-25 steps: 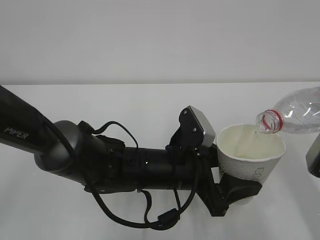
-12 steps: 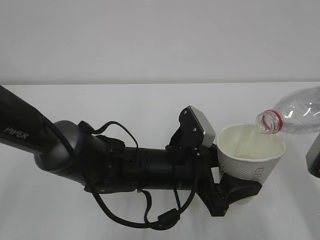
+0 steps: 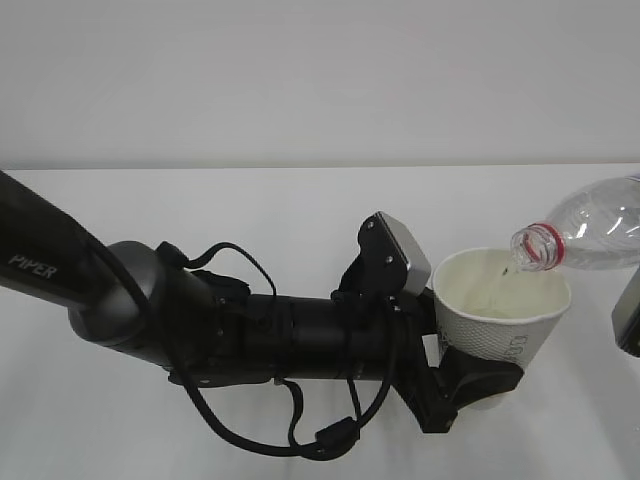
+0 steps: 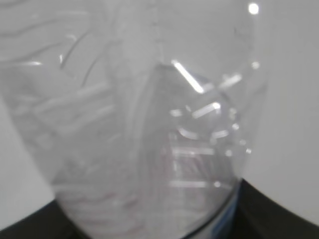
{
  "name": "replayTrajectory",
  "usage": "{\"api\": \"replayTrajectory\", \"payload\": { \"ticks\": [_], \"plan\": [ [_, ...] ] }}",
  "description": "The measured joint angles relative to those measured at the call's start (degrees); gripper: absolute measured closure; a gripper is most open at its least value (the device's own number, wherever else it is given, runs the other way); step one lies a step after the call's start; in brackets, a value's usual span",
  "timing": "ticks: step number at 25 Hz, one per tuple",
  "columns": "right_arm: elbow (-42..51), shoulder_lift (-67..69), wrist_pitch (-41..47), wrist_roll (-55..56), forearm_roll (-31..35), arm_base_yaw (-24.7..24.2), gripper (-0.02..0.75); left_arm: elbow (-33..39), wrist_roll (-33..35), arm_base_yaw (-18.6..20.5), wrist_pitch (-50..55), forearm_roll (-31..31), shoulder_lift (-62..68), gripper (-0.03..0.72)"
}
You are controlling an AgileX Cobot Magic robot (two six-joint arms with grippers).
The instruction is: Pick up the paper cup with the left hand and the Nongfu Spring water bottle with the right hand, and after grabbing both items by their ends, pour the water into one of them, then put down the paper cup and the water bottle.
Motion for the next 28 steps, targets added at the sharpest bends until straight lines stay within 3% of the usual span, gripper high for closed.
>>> {"api": "replayTrajectory", "payload": {
  "ticks": [28],
  "plan": [
    [0.0, 0.0, -0.3, -1.09, 0.57, 0.0, 0.334, 0.0, 0.0, 0.0, 0.73, 0.0, 0.13, 0.16]
  ]
}}
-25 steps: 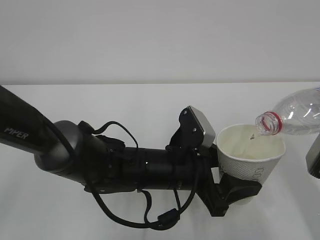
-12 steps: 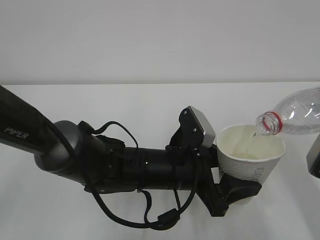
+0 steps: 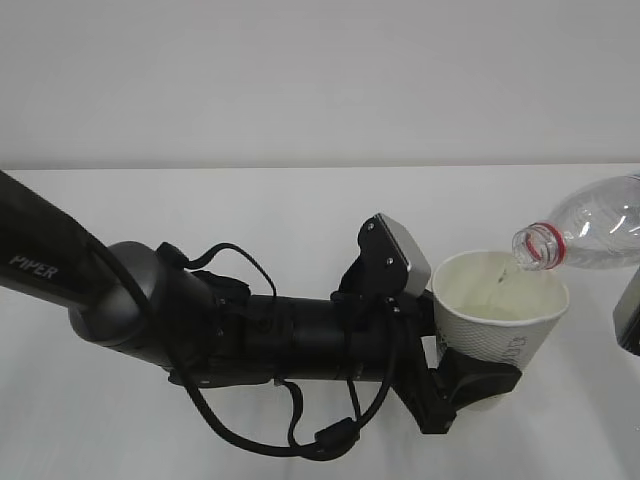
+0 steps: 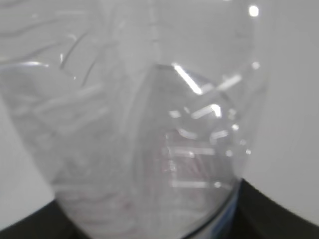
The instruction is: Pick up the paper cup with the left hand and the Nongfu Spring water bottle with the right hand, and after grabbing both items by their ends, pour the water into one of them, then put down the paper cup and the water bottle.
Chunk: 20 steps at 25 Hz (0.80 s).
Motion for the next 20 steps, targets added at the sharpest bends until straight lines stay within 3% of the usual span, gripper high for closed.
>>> {"api": "replayTrajectory", "payload": {
  "ticks": [20],
  "plan": [
    [0.0, 0.0, 0.0, 0.0, 0.05, 0.0, 0.334, 0.0, 0.0, 0.0, 0.08, 0.0, 0.0, 0.16]
  ]
}}
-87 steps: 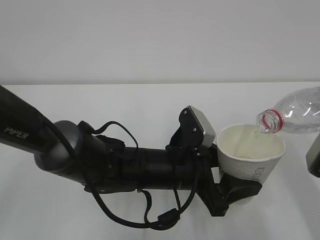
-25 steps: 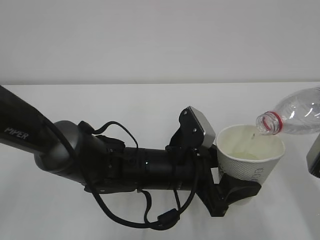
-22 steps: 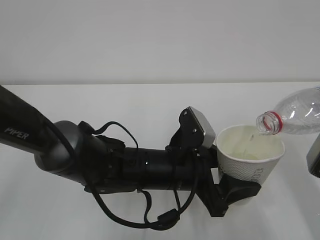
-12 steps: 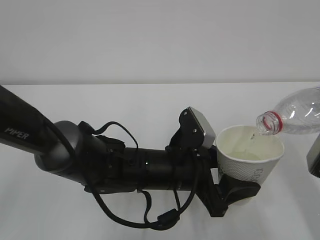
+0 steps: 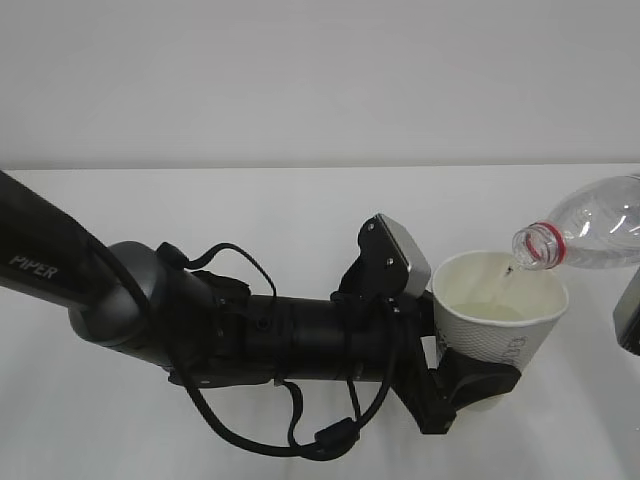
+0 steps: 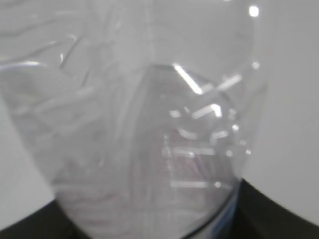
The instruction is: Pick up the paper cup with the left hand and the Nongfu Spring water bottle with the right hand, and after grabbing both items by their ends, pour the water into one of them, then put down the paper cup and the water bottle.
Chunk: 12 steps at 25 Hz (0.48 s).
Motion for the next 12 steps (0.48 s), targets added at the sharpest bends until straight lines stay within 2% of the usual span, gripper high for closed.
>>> {"api": "replayTrajectory", "payload": {
  "ticks": [12],
  "plan": [
    [0.0, 0.0, 0.0, 0.0, 0.0, 0.0, 0.334, 0.0, 0.0, 0.0, 0.18, 0.0, 0.0, 0.16]
  ]
}}
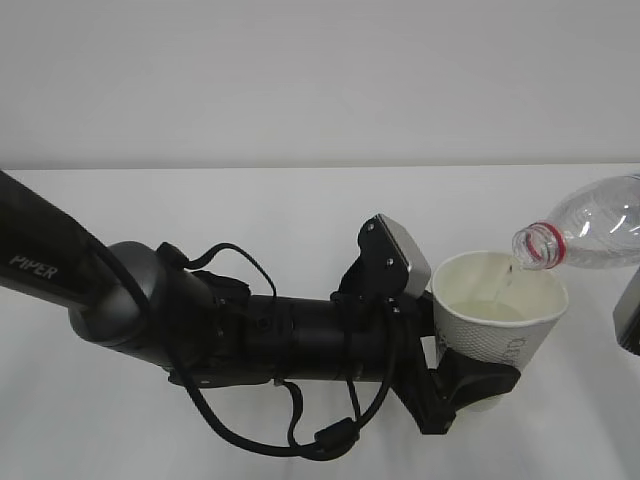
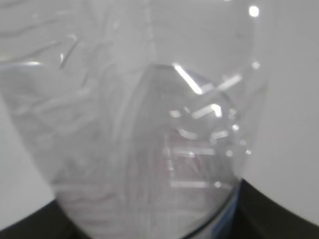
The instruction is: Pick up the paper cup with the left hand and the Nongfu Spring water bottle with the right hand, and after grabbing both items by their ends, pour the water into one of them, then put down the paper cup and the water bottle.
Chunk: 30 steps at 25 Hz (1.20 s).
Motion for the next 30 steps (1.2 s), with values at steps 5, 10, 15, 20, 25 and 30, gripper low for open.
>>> {"api": "replayTrajectory", "payload": {
  "ticks": [5, 10, 15, 20, 25, 30],
  "plan": [
    [0.0, 0.0, 0.0, 0.0, 0.0, 0.0, 0.334, 0.0, 0.0, 0.0, 0.09, 0.0, 0.0, 0.16],
    [0.0, 0.0, 0.0, 0.0, 0.0, 0.0, 0.334, 0.0, 0.0, 0.0, 0.09, 0.0, 0.0, 0.16],
    [0.0, 0.0, -0.02, 0.0, 0.0, 0.0, 0.334, 0.0, 0.0, 0.0, 0.09, 0.0, 0.0, 0.16],
    [0.0, 0.0, -0.12, -0.02, 0.0, 0.0, 0.334, 0.0, 0.0, 0.0, 0.13, 0.0, 0.0, 0.16],
    [0.0, 0.0, -0.33, -0.37, 0.0, 0.0, 0.334, 0.0, 0.0, 0.0, 0.13, 0.0, 0.0, 0.161],
    [0.0, 0.0, -0.45, -1.11, 0.0, 0.0, 0.334, 0.0, 0.0, 0.0, 0.22, 0.0, 0.0, 0.161]
  ]
}}
